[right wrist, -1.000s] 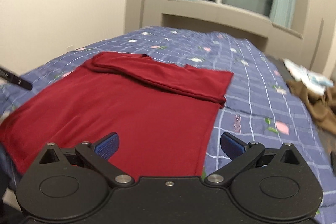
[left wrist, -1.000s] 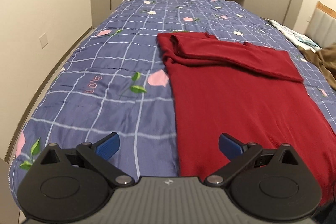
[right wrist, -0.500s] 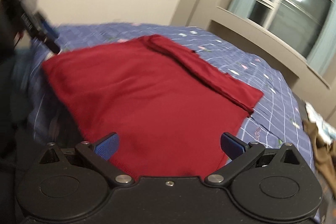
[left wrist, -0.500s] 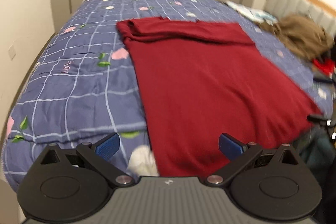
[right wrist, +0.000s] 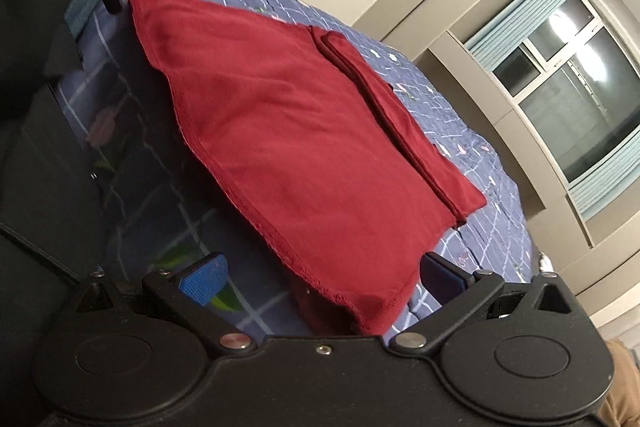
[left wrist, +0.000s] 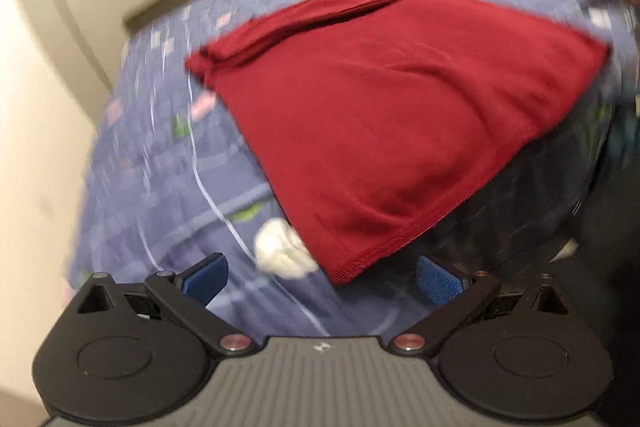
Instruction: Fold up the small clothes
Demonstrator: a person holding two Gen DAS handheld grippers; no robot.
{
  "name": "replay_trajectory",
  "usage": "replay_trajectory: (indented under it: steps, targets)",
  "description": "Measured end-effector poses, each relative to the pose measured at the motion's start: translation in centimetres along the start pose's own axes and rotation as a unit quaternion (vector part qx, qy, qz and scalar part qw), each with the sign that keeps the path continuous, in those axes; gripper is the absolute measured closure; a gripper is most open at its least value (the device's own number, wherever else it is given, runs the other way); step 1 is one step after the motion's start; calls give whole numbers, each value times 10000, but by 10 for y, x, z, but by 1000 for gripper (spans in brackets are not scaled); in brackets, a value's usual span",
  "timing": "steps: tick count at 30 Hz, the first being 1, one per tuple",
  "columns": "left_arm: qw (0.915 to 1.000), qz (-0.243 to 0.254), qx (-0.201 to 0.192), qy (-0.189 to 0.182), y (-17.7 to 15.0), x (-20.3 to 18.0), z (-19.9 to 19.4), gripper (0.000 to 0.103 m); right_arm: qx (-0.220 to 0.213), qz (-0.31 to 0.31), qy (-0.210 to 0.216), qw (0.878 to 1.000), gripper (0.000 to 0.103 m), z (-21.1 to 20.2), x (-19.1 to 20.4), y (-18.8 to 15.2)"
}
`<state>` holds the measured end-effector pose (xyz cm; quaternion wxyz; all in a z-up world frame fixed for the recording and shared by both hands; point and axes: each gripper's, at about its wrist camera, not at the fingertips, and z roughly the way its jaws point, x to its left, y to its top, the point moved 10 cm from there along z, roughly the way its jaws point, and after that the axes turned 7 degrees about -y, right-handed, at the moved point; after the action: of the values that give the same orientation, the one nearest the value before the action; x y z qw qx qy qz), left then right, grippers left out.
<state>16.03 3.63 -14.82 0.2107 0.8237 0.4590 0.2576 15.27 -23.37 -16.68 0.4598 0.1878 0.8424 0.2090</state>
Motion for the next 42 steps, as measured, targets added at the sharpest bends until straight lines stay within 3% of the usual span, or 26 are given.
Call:
replay_trajectory:
  steps: [5, 10, 12, 16, 19, 21, 23, 25, 27, 29, 31, 38, 42]
  targets:
    - [9867, 1450, -71, 725, -1, -23, 6, 1, 28, -64, -44, 10000, 8, 5, 3, -1]
    - [9595, 2396, -335, 1444, 3, -36, 12, 1, 14, -83, -76, 9999, 13, 5, 6, 0]
    - [9522, 2612, -409, 1529, 5, -38, 13, 1, -18, -121, -65, 9999, 15, 4, 9, 1]
    - [9456, 2931, -383, 1359, 0, -45, 19, 1, -124, -356, 59, 9993, 23, 4, 19, 3]
    - [9367, 3193, -370, 1388, -4, -47, 24, 3, -188, -490, 131, 9985, 33, 5, 25, 5]
    - [9320, 3306, -388, 1436, -7, -49, 25, 8, -247, -550, 173, 9980, 46, 5, 28, 7]
    - [9302, 3354, -398, 1439, -7, -46, 28, 17, -297, -600, 211, 9975, 56, 3, 29, 9]
    - [9273, 3436, -423, 1423, -8, -45, 29, 37, -331, -581, 244, 9975, 64, 2, 29, 11]
    - [9244, 3536, -437, 1362, -9, -45, 29, 50, -361, -520, 240, 9977, 79, 1, 25, 13]
    - [9247, 3567, -456, 1249, -10, -45, 27, 62, -386, -489, 229, 9978, 86, 1, 20, 14]
    - [9262, 3570, -454, 1124, -9, -43, 26, 81, -401, -463, 220, 9979, 89, 0, 18, 15]
    - [9348, 3407, -517, 865, 3, -28, 14, 90, -436, -195, 314, 9984, 93, -3, 4, 20]
    - [9458, 3117, -591, 695, 17, -17, 4, 90, -482, -1, 289, 9984, 94, -2, -11, 28]
